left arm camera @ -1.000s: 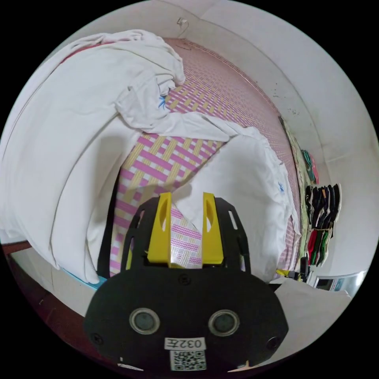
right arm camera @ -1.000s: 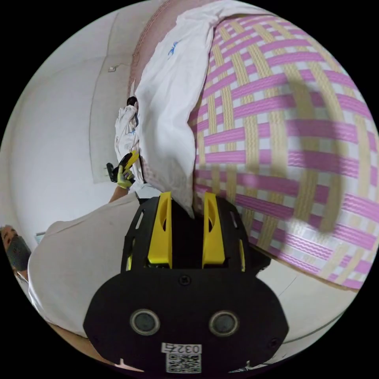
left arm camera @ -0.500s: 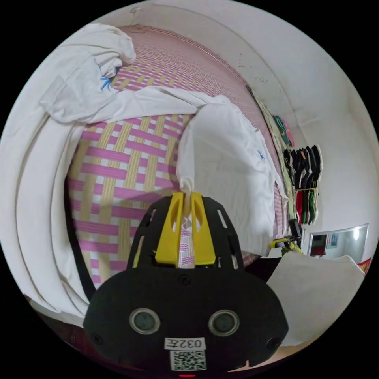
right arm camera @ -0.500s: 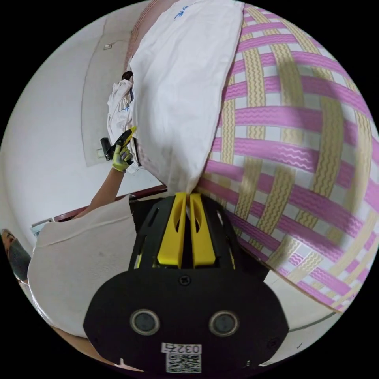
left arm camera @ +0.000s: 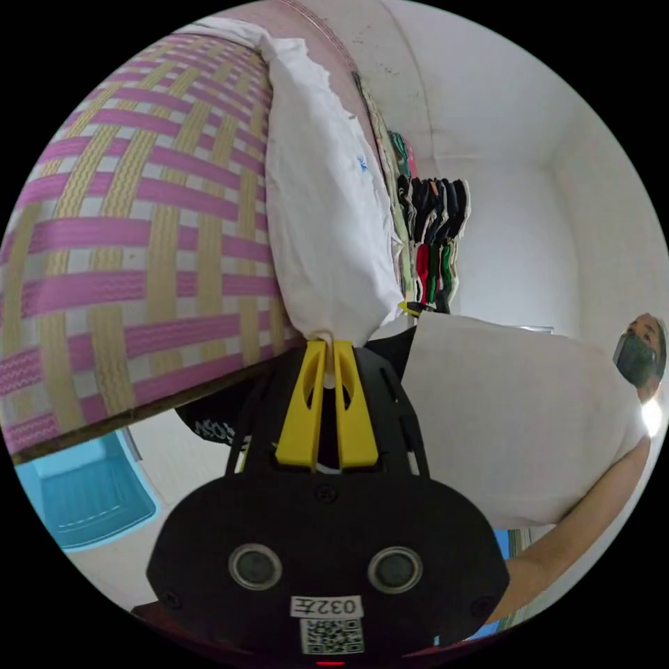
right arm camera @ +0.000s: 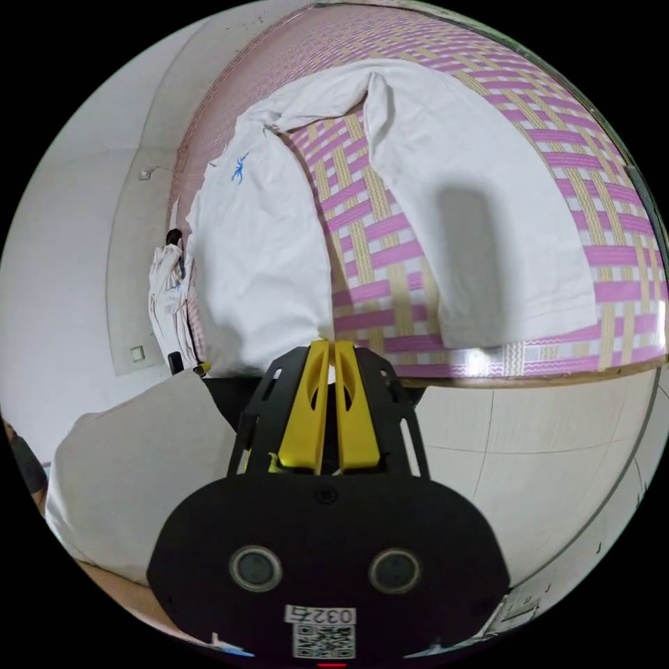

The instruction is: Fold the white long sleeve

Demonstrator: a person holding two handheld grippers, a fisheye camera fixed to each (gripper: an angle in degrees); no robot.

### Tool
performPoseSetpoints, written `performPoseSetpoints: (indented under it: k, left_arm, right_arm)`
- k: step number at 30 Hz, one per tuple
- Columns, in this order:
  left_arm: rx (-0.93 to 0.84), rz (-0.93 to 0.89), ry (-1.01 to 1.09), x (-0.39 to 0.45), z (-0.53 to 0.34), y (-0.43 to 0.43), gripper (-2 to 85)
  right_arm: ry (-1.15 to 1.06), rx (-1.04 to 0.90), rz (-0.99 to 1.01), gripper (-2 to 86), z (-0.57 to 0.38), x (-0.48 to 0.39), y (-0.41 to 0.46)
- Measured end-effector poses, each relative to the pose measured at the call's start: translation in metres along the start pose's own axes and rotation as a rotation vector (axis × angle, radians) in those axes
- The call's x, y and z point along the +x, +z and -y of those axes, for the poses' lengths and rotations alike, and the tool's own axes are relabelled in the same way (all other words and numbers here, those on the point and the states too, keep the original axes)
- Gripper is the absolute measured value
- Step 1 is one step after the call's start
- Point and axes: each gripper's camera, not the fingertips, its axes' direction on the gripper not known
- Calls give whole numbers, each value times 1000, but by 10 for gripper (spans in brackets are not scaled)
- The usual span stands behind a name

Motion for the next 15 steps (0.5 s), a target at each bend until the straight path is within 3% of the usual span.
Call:
performPoseSetpoints:
  k: [6,11,13,15]
  left_arm:
    - [69,121,29,17,0,-31,-15]
    - [85,178,-91,-1,-15,-47,-2]
    - [34,201,-92,0,-16,-45,15]
    - [28,285,-106,5,-16,-49,23]
  right_arm:
    - [-68,-79,-24,-9,1,-16,23]
    - [-138,-301,56,0,-9,-26,63]
    - [-132,-364,-38,17,-13,-27,71]
    - [-130,-305,-129,28,-15,-30,61]
